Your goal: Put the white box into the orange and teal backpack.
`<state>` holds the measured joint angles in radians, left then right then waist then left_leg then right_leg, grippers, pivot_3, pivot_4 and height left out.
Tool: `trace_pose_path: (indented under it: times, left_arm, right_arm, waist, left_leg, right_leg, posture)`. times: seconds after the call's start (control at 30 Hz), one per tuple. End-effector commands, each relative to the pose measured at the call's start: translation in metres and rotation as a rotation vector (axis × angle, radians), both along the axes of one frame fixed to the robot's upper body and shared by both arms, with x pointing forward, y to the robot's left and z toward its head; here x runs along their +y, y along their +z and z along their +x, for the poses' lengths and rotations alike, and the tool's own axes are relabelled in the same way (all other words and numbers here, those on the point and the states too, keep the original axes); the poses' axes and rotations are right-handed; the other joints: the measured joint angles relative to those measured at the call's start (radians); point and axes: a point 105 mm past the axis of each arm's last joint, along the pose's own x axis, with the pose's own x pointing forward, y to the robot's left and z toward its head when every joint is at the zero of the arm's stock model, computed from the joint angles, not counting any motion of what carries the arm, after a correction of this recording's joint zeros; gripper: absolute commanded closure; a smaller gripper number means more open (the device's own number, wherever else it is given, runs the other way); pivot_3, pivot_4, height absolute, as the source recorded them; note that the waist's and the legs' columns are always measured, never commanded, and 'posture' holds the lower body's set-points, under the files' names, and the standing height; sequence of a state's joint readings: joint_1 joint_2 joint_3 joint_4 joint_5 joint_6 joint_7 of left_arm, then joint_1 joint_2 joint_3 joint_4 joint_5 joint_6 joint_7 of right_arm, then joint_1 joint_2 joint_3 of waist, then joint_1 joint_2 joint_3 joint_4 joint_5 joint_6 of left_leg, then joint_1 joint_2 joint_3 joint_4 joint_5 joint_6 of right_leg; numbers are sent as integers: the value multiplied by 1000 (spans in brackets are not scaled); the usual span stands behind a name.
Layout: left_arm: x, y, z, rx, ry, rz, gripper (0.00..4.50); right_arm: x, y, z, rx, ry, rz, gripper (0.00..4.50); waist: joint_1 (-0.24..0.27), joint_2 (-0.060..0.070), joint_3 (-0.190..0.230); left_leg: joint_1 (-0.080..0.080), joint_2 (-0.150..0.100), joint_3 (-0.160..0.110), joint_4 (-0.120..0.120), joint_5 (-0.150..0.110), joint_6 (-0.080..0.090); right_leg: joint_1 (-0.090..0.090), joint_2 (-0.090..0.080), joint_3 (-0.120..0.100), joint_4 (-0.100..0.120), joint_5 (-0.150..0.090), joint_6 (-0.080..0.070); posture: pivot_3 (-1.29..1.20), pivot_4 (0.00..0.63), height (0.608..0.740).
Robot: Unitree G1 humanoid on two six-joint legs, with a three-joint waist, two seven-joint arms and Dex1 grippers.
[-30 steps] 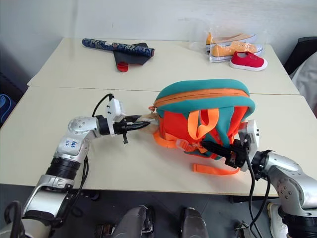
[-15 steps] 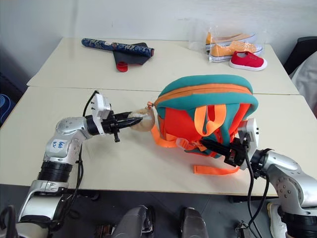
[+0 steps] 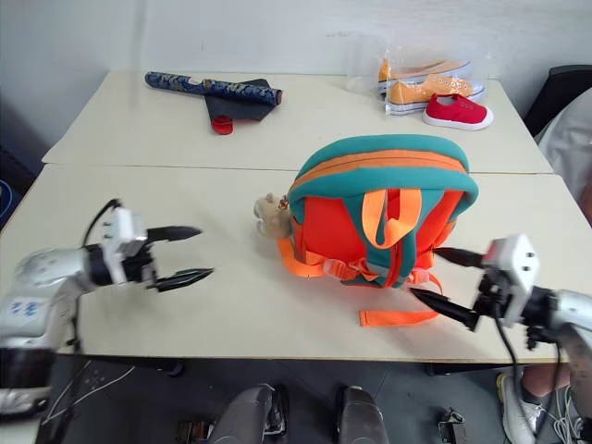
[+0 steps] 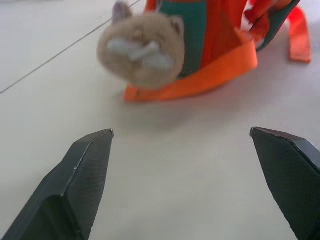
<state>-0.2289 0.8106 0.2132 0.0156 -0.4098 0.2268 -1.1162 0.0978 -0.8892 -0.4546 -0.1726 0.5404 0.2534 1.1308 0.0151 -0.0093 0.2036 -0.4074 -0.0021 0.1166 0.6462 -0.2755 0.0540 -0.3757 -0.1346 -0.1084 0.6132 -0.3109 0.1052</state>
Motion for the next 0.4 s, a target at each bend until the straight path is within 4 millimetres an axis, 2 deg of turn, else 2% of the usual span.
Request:
trace_pose_path:
  times: [0.03, 0.1, 0.17, 0.27, 0.4]
  left_arm:
    - [18, 3, -19, -54, 48, 57, 0]
    - [23, -6, -29, -40, 72, 88, 0]
    - [25, -14, -37, -34, 90, 107, 0]
    - [27, -22, -44, -21, 110, 134, 0]
    - [22, -23, -49, -32, 95, 135, 0]
  right_arm:
    - [-39, -1, -2, -107, -45, -172, 21]
    - [-50, -8, -3, -106, -10, -212, 21]
    - [-57, -7, 2, -114, -16, -179, 21]
    - [-58, -14, 5, -106, 22, -212, 21]
    - [-55, -18, 11, -135, 34, -217, 21]
  waist:
    - [-2, 0, 0]
    - [-6, 1, 0]
    - [-9, 2, 1]
    - [-17, 2, 1]
    - [-18, 3, 0]
  left_leg:
    - [1, 0, 0, 0, 0, 0]
    - [1, 0, 1, -1, -1, -1]
    - [1, 1, 1, -2, 0, -1]
    - [1, 2, 1, -2, 0, -2]
    - [1, 3, 1, -3, 0, -3]
  right_leg:
    - [0, 0, 0, -1, 0, 0]
    - [1, -1, 0, -2, 0, 0]
    - [0, -1, 0, -2, 0, 0]
    - [-1, -1, 0, -2, 0, 0]
    - [-1, 0, -1, -2, -1, -1]
  posture:
    - [0, 150, 740]
    - [0, 150, 740]
    - [0, 150, 740]
    - [0, 150, 740]
    - [0, 150, 740]
